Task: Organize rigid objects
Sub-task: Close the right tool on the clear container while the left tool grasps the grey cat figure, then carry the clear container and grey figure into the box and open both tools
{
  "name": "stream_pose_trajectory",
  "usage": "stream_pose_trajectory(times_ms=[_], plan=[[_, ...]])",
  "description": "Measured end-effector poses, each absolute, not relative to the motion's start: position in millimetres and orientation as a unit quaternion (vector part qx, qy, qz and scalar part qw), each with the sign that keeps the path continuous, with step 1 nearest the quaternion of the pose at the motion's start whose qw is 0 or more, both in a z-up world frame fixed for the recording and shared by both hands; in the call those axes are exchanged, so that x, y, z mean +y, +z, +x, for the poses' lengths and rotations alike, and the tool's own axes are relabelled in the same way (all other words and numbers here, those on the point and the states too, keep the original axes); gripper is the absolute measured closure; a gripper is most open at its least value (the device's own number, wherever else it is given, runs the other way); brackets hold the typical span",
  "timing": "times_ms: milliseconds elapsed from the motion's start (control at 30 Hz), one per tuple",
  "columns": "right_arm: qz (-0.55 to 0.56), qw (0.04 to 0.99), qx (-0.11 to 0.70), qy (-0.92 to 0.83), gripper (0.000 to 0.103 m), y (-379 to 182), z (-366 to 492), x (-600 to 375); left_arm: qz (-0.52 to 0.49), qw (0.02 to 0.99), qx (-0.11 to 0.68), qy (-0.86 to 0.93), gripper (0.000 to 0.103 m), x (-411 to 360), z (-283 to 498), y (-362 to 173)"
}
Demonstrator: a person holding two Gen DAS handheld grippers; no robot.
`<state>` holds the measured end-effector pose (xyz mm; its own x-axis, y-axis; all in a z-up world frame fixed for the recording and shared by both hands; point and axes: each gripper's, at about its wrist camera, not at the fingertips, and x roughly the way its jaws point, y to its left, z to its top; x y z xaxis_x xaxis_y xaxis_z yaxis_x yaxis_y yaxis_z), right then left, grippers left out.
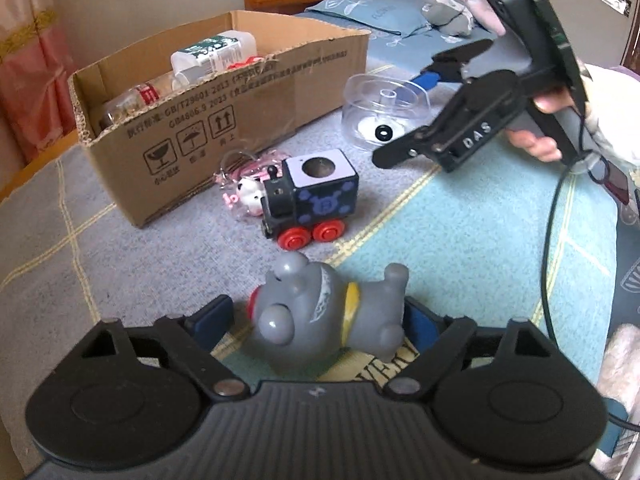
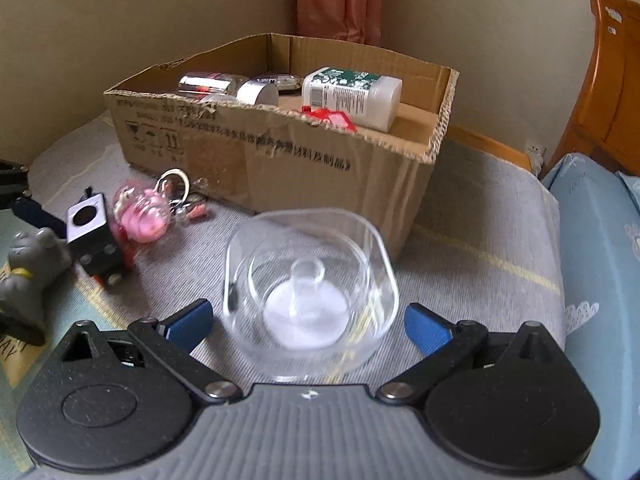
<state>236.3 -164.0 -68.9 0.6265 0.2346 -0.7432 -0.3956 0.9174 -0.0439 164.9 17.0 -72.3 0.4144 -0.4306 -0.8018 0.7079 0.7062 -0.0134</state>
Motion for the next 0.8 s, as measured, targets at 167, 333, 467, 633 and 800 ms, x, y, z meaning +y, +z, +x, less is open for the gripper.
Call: stream_pose_trajectory(times_ms=[167, 333, 467, 633, 800], plan=[[-0.11, 0.896, 0.388, 0.186, 0.008, -67.6, 240.9, -162.4, 0.166, 0.826, 0.413, -0.347, 0.022, 16.2, 163.7, -72.6], [-0.109, 0.895, 0.389, 0.187, 0.022, -62.9, 238.0, -162.5, 0.153, 0.826, 0.424, -0.339, 0.029, 15.2, 164.8, -68.7], [-0.119, 0.896, 0.39, 0.177, 0.022, -61.3, 234.7, -160.9, 0.145, 0.828, 0.432, -0.328, 0.03, 13.9, 166.0, -65.4], [-0.104, 0.896, 0.39, 0.183, 0.022, -52.3, 229.4, -163.4, 0.139, 0.833, 0.432, -0.315, 0.03, 15.5, 164.5, -55.0], [-0.106, 0.897, 0.38, 0.199, 0.022, -33.2, 218.8, -165.3, 0.151, 0.838, 0.431, -0.299, 0.03, 16.9, 163.3, -37.3]])
